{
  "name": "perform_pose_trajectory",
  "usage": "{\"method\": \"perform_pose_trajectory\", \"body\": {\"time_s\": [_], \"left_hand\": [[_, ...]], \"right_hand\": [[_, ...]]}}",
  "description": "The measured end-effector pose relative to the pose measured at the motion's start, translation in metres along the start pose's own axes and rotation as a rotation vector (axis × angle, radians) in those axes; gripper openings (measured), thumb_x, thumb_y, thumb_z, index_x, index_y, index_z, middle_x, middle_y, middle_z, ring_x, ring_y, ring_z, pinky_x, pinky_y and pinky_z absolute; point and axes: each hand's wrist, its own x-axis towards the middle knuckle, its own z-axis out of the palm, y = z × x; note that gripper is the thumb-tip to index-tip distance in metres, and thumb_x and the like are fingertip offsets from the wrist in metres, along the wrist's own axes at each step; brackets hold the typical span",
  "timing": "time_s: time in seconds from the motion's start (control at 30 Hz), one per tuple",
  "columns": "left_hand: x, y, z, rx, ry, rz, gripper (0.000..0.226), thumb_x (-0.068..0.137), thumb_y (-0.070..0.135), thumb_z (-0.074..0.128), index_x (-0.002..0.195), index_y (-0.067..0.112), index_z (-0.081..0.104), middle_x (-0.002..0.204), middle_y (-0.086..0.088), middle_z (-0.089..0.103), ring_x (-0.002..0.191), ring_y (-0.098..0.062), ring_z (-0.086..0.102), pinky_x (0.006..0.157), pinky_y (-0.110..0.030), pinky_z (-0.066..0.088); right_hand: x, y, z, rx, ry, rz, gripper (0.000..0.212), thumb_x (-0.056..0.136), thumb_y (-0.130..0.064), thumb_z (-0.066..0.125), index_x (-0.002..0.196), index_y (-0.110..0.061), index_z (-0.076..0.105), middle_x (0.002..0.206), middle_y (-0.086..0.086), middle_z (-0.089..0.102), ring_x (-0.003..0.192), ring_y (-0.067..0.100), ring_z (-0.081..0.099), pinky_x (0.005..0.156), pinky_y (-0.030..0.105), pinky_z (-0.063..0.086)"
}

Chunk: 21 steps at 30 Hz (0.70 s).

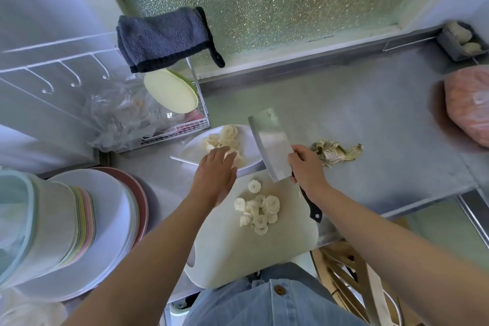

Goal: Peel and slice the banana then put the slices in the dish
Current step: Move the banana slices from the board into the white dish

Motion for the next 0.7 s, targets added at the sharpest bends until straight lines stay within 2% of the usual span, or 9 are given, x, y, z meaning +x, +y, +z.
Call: {"method": "perform_pose_trajectory", "body": {"time_s": [0.03,0.1,0.2,0.3,0.43,0.63,0.7], "left_hand": [[-0.005,0.003,0.001,-0.03,0.046,0.02,0.034,0.094,0.021,0.052,0.126,0.011,0.056,0.132,-0.012,0.052,0.118,-0.034,0.05,0.097,-0.041,0.043],[-0.014,0.012,0.006,-0.069,0.138,0.014,0.028,0.084,0.013,0.063,0.111,0.01,0.064,0.115,-0.011,0.059,0.101,-0.033,0.057,0.084,-0.04,0.049],[-0.031,0.03,0.015,-0.139,0.181,-0.043,0.024,0.081,0.008,0.065,0.104,0.011,0.067,0.106,-0.009,0.06,0.095,-0.03,0.058,0.076,-0.039,0.052],[-0.052,0.044,0.029,-0.159,0.103,-0.103,0.024,0.089,0.018,0.056,0.112,0.015,0.064,0.111,-0.006,0.057,0.101,-0.026,0.054,0.081,-0.037,0.049],[-0.079,0.058,0.047,-0.184,0.021,-0.254,0.039,0.092,0.031,0.054,0.128,0.016,0.054,0.128,-0.008,0.049,0.116,-0.028,0.047,0.09,-0.038,0.045],[-0.102,0.073,0.06,-0.154,0.003,-0.398,0.059,0.091,0.042,0.052,0.139,0.011,0.038,0.138,-0.011,0.04,0.126,-0.029,0.038,0.099,-0.039,0.039],[-0.105,0.076,0.063,-0.2,0.004,-0.426,0.061,0.091,0.041,0.053,0.139,0.008,0.037,0.139,-0.013,0.038,0.127,-0.03,0.036,0.101,-0.039,0.038]], "right_hand": [[-0.004,0.003,-0.002,0.007,0.016,-0.005,0.02,0.088,-0.009,0.041,0.091,-0.003,0.06,0.063,0.002,0.042,0.057,0.019,0.037,0.056,0.035,0.033],[-0.015,0.01,-0.006,0.007,0.047,-0.017,0.017,0.089,-0.009,0.042,0.081,-0.006,0.057,0.062,0.001,0.041,0.056,0.019,0.037,0.055,0.033,0.032],[-0.032,0.025,-0.009,-0.022,0.093,-0.037,0.02,0.089,-0.009,0.044,0.07,-0.009,0.049,0.061,0.001,0.041,0.056,0.018,0.036,0.055,0.031,0.03],[-0.05,0.045,-0.013,-0.103,0.124,-0.054,0.017,0.091,-0.01,0.043,0.083,-0.001,0.055,0.073,0.01,0.051,0.065,0.018,0.043,0.059,0.031,0.033],[-0.072,0.073,-0.018,-0.182,0.153,-0.049,0.016,0.094,-0.009,0.04,0.095,-0.009,0.056,0.087,0.01,0.059,0.079,0.024,0.054,0.067,0.036,0.043],[-0.087,0.104,-0.023,-0.272,0.143,-0.017,0.018,0.094,-0.007,0.037,0.098,-0.002,0.054,0.09,0.023,0.06,0.083,0.037,0.056,0.071,0.044,0.046],[-0.089,0.111,-0.023,-0.28,0.097,-0.001,0.019,0.094,-0.007,0.036,0.099,-0.003,0.054,0.089,0.023,0.06,0.081,0.036,0.056,0.067,0.041,0.044]]}}
